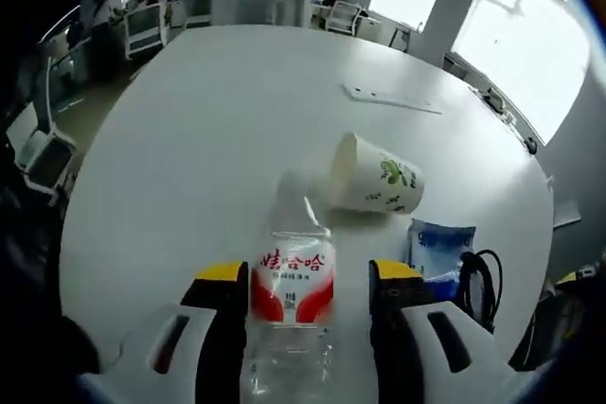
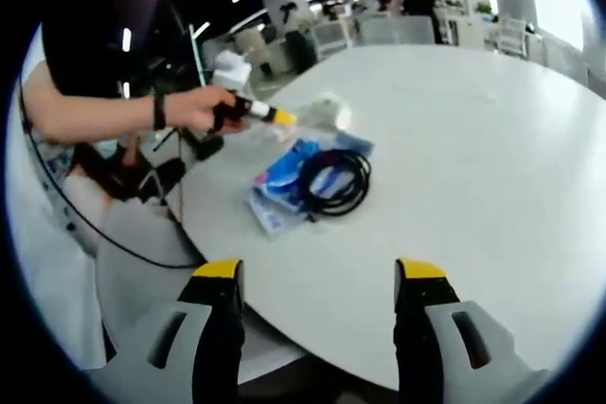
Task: Arrange the tabletop items into an orderly group along one side of the table until the central work area is clear of visible clutter.
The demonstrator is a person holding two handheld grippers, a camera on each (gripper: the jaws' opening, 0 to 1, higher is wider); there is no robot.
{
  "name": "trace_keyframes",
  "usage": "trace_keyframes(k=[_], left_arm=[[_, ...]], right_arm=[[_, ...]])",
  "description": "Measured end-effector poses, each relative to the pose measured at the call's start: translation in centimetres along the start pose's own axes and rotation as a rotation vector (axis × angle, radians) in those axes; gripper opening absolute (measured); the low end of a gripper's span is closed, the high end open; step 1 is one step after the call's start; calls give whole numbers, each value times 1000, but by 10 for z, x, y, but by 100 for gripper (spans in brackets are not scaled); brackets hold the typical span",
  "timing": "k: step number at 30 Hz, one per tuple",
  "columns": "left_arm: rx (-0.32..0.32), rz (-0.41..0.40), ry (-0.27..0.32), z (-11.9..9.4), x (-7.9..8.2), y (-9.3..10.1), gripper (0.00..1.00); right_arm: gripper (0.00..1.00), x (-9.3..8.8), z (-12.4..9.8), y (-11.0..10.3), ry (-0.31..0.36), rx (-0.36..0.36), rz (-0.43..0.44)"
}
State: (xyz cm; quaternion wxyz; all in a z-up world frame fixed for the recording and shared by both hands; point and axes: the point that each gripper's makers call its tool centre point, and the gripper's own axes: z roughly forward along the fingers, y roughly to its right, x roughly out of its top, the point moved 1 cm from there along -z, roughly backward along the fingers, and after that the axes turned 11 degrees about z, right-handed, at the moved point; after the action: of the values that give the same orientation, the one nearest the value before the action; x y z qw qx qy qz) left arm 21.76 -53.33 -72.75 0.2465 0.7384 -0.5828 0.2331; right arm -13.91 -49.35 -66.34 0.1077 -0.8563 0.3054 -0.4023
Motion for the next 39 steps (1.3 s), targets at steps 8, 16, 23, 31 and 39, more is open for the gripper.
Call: trace_keyframes(k=[8, 16, 23, 31, 39], left_arm=[[2, 25, -100, 18, -4, -7, 52], [-19, -42, -114, 22, -9, -13, 42], [-45, -165, -70, 14, -13, -14, 41], [-16, -133, 2, -2, -13, -19, 40], [3, -130, 44, -18, -14, -20, 40]], right_arm=[[62, 3, -2, 5, 12, 1, 28], [61, 11, -8, 12, 31, -19, 25], [60, 11, -5, 13, 45, -19, 46], [59, 9, -2, 10, 32, -11, 41], [59, 13, 2, 7, 34, -3, 34]])
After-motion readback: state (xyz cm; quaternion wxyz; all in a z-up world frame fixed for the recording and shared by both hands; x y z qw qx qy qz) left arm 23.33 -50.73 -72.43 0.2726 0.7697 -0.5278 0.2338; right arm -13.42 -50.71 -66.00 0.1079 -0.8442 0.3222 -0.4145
